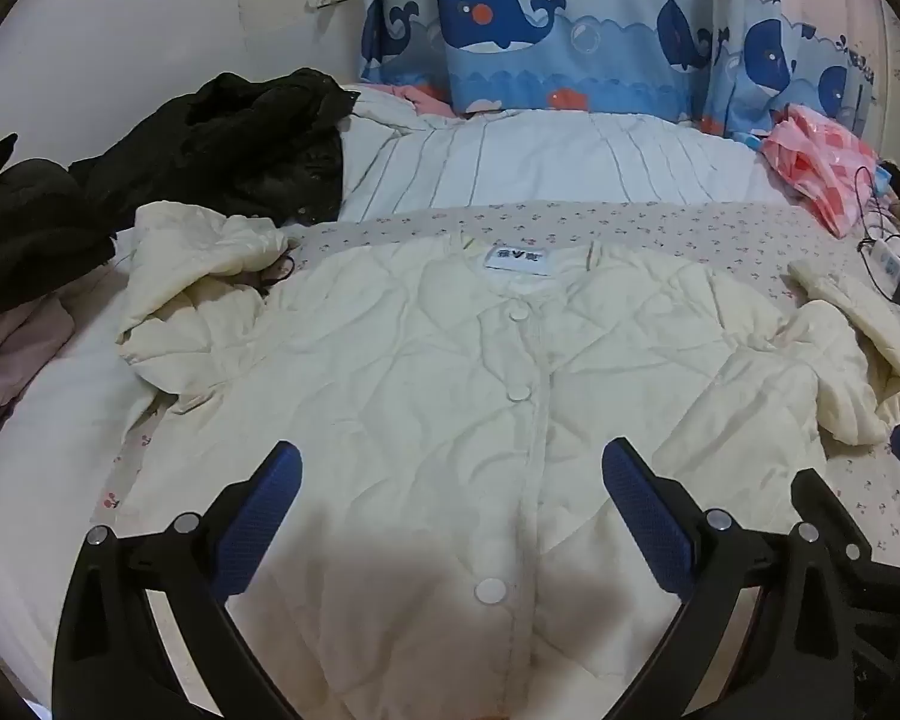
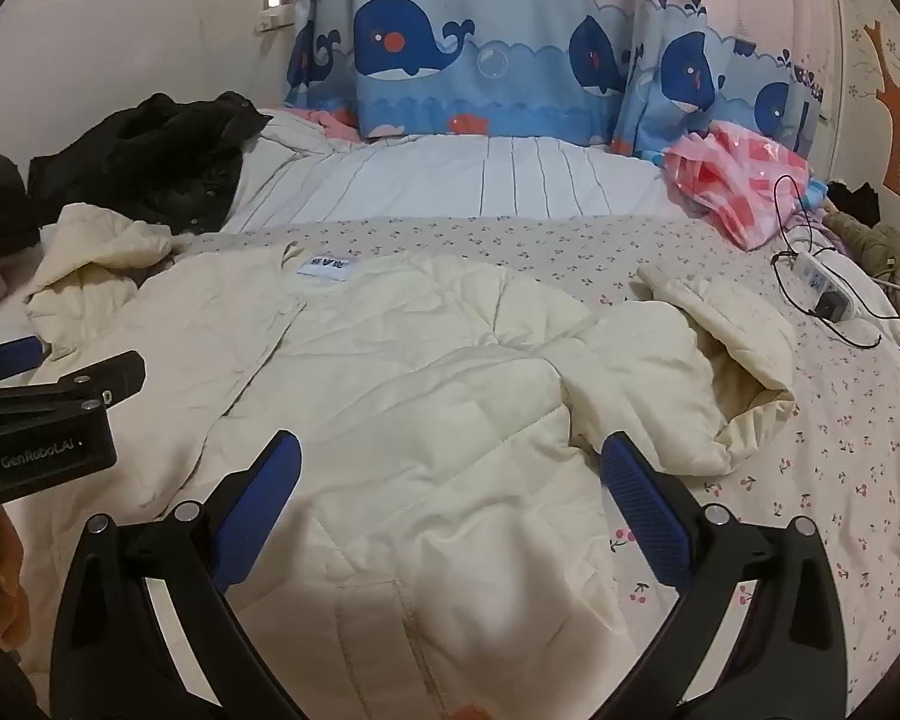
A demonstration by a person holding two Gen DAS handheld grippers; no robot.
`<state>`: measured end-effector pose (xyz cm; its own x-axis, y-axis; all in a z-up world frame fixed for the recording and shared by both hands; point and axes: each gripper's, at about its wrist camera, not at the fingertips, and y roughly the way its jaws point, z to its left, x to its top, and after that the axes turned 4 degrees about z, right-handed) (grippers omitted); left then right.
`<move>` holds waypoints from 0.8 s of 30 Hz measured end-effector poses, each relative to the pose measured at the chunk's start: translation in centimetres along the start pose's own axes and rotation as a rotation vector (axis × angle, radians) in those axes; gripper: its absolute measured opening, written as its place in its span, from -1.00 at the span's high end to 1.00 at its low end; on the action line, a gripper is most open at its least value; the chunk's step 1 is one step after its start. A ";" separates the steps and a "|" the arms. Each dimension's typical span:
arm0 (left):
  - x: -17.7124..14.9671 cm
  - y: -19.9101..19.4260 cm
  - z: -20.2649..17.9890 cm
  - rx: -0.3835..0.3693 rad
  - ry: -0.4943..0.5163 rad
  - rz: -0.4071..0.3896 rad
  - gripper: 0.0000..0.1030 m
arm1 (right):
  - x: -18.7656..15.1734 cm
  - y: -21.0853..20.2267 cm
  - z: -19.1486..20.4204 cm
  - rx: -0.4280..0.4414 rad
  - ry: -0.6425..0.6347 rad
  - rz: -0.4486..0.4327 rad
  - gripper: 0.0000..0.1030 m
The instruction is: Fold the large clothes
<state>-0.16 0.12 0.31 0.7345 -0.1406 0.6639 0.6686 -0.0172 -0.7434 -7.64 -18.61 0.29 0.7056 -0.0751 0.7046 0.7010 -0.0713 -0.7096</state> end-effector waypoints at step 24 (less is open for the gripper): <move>-0.3 -0.8 -1.3 0.001 0.047 -0.052 -0.87 | 0.1 -0.4 -1.3 -0.009 0.010 -0.027 -0.88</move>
<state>-1.06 -1.12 0.54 0.6924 -0.1857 0.6972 0.7060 -0.0252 -0.7078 -8.00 -19.84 0.67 0.6852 -0.0825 0.7237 0.7190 -0.0821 -0.6901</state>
